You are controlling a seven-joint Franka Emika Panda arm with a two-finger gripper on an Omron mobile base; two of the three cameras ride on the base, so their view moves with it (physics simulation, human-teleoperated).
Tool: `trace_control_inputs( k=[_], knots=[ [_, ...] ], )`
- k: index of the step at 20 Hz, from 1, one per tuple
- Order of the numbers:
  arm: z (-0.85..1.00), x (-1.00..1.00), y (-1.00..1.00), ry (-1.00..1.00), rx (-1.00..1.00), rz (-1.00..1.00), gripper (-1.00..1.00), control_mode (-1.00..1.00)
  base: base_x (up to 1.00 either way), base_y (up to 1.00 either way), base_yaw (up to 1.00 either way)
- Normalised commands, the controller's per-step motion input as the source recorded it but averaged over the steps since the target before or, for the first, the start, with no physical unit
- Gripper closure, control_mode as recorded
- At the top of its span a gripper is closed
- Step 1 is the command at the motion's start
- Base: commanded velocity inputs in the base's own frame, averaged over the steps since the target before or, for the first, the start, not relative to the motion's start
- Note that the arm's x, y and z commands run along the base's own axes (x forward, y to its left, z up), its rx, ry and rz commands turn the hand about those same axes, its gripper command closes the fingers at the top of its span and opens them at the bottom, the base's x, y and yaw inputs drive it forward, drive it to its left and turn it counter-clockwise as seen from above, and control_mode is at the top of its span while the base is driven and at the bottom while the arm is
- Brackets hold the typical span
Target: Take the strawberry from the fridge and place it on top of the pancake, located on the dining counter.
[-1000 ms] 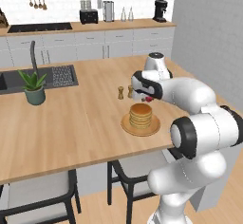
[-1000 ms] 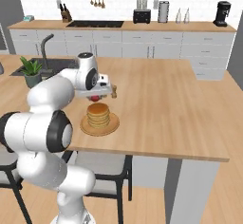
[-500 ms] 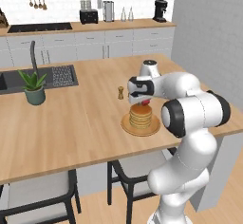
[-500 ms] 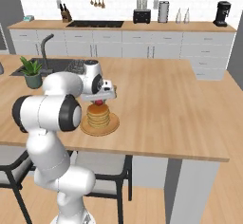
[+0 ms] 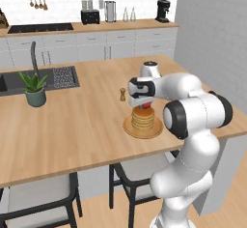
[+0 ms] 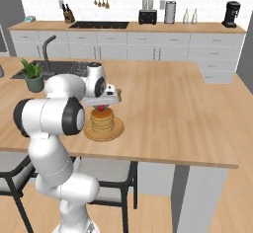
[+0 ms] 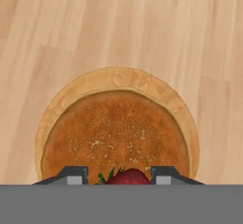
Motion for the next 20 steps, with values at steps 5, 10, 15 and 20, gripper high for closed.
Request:
trace_control_inputs(
  k=[5,10,15,20],
  knots=[
    [0.0,0.0,0.09,0.05,0.0,-0.05,1.0,-1.0,0.0,0.0,0.0],
    [-0.11,0.16,0.05,0.0,0.0,0.0,1.0,-1.0,0.0,0.0,0.0],
    [-0.25,0.02,0.01,0.0,0.0,0.0,1.0,-1.0,0.0,0.0,0.0],
    [-0.17,0.0,0.0,0.0,0.0,0.0,-1.0,-1.0,0.0,0.0,0.0]
  ],
)
